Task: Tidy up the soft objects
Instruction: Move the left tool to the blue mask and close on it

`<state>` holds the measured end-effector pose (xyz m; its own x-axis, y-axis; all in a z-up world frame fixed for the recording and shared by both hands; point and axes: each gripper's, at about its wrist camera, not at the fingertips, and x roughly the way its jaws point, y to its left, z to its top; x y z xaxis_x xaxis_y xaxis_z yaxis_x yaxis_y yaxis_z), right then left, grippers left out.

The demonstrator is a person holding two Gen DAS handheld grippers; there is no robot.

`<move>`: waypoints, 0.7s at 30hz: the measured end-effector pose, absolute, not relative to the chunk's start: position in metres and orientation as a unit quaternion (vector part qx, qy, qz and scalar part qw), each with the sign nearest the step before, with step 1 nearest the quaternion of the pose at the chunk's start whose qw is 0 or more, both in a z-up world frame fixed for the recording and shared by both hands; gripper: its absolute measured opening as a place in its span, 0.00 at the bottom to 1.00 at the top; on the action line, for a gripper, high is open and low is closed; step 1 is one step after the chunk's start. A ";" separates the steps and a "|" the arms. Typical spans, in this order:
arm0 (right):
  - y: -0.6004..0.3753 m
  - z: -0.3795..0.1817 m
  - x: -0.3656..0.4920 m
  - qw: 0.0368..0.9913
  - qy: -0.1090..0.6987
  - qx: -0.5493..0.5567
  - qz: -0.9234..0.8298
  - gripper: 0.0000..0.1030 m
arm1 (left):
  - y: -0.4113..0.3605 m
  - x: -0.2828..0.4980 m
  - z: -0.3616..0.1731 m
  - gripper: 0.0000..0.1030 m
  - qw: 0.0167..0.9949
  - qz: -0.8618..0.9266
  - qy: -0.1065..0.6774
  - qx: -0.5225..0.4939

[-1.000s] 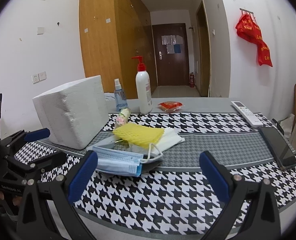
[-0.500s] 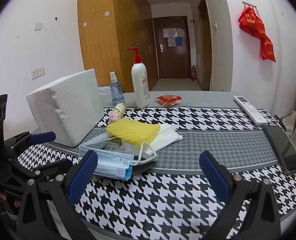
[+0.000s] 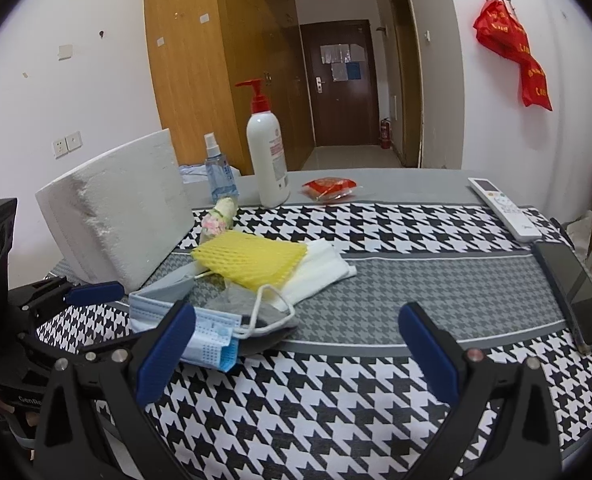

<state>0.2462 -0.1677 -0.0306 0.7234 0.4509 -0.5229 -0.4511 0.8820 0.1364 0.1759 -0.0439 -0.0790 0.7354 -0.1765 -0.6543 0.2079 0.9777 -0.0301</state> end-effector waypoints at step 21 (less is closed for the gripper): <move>-0.170 -0.035 0.256 0.920 0.299 -0.003 0.255 1.00 | -0.055 0.190 -0.097 0.40 0.914 -0.115 0.389 0.029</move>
<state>0.2559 -0.1702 -0.0347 0.6915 0.4668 -0.5512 -0.4701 0.8703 0.1472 0.1904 -0.0553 -0.0970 0.6711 -0.1873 -0.7173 0.2327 0.9719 -0.0361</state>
